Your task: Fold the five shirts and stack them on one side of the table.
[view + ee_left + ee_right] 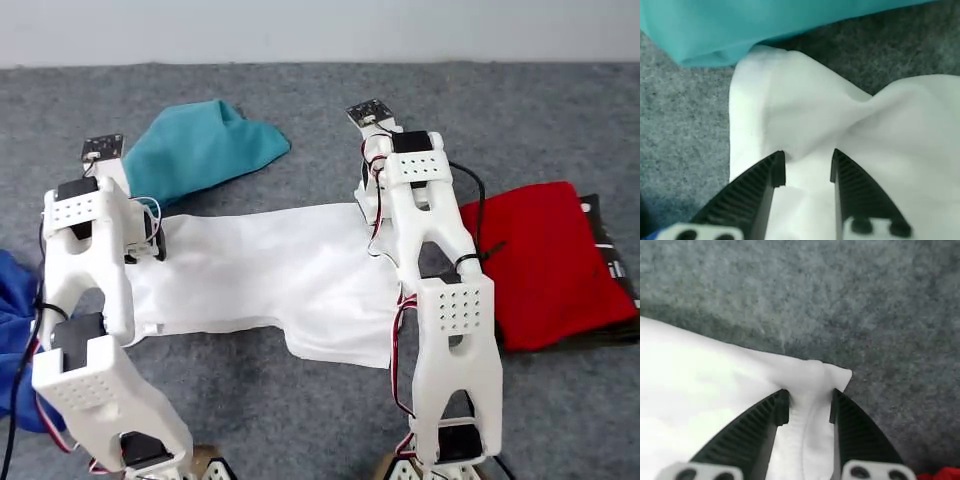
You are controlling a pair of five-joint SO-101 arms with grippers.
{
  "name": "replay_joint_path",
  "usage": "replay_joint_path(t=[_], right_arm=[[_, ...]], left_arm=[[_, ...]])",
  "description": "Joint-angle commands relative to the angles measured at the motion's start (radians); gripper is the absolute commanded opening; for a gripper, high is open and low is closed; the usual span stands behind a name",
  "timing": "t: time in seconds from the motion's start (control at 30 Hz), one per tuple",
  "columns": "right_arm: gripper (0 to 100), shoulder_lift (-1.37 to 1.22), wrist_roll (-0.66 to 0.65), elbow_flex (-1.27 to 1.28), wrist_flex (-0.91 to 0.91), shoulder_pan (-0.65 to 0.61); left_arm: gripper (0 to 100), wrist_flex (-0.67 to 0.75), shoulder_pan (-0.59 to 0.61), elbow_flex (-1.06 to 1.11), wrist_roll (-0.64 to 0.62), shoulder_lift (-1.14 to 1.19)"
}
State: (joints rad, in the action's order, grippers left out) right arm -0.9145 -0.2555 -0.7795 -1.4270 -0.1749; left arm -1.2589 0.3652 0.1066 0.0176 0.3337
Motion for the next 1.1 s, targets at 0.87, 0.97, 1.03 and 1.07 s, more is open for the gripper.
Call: replay_joint_path(t=[0.87, 0.97, 1.03, 1.07], right_arm=[[15.3, 0.124, -0.011, -0.173, -0.236, 0.016], [15.4, 0.179, -0.012, -0.242, -0.326, 0.013], [15.4, 0.216, -0.012, -0.282, -0.371, 0.013], [15.4, 0.237, -0.012, -0.285, -0.371, 0.018]], left_arm=[[16, -0.124, 0.130, -0.101, 0.000, -0.120], [16, -0.209, 0.175, -0.130, 0.014, -0.167], [16, -0.261, 0.199, -0.142, 0.028, -0.203], [16, -0.287, 0.212, -0.147, 0.032, -0.224]])
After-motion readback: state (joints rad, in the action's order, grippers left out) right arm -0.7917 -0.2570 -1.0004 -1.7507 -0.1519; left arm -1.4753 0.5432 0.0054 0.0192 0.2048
